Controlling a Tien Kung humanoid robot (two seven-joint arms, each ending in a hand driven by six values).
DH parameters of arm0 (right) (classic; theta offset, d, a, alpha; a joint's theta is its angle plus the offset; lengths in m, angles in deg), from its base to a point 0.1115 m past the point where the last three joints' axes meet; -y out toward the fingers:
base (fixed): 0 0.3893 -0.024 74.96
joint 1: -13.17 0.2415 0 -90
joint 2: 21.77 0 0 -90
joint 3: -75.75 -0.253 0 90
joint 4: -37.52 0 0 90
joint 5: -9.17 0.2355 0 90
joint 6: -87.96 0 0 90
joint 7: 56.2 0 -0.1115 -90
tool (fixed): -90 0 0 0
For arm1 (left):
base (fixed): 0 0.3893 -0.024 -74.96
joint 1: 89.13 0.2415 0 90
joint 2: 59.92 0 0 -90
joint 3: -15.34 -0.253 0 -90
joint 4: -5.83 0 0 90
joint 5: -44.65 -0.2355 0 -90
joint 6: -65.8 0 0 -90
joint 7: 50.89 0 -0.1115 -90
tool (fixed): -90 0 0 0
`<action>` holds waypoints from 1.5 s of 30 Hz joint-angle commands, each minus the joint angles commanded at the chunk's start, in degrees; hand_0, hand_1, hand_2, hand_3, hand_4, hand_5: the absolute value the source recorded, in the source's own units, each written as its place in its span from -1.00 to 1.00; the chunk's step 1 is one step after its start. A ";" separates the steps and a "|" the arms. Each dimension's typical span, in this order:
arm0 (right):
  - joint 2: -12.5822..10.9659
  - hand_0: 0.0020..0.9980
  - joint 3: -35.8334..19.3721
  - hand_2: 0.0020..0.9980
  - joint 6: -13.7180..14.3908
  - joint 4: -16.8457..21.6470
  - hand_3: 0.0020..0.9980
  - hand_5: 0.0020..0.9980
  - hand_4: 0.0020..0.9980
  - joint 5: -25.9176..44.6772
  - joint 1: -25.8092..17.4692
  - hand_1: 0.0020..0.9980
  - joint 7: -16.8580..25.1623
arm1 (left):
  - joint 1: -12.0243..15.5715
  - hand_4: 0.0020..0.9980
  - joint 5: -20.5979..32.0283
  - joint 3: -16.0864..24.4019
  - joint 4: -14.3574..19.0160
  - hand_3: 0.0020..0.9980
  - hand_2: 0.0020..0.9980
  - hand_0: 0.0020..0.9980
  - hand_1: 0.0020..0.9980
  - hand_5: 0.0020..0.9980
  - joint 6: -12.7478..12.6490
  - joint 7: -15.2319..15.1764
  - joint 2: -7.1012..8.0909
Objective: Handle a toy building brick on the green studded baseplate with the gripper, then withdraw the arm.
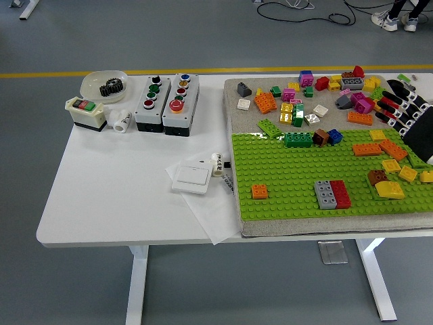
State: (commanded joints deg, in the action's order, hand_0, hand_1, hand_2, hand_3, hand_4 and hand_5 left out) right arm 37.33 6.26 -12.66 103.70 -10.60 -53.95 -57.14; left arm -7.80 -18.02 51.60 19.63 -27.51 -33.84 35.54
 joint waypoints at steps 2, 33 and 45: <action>0.00 0.84 -0.13 0.71 0.00 0.02 0.73 1.00 1.00 -0.06 -0.02 0.70 0.03 | -0.03 0.33 -0.18 0.07 -0.01 0.20 0.49 0.49 0.50 0.21 0.04 -0.01 0.02; -0.67 0.85 -2.51 0.72 0.55 0.99 0.73 1.00 1.00 -0.56 -0.49 0.69 -0.25 | -1.64 0.33 0.30 -0.85 -0.05 0.20 0.49 0.49 0.50 0.21 -0.06 -0.79 0.00; -1.45 0.84 -2.51 0.72 0.65 1.00 0.73 1.00 1.00 -0.37 0.32 0.69 -0.13 | -2.48 0.34 0.74 -1.29 0.03 0.20 0.49 0.49 0.49 0.22 0.00 -0.75 0.28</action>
State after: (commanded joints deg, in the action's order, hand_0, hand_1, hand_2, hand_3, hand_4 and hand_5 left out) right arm 35.88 3.75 -12.01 104.69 -10.97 -53.63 -57.27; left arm -10.29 -17.28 50.31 19.66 -27.51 -34.59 35.82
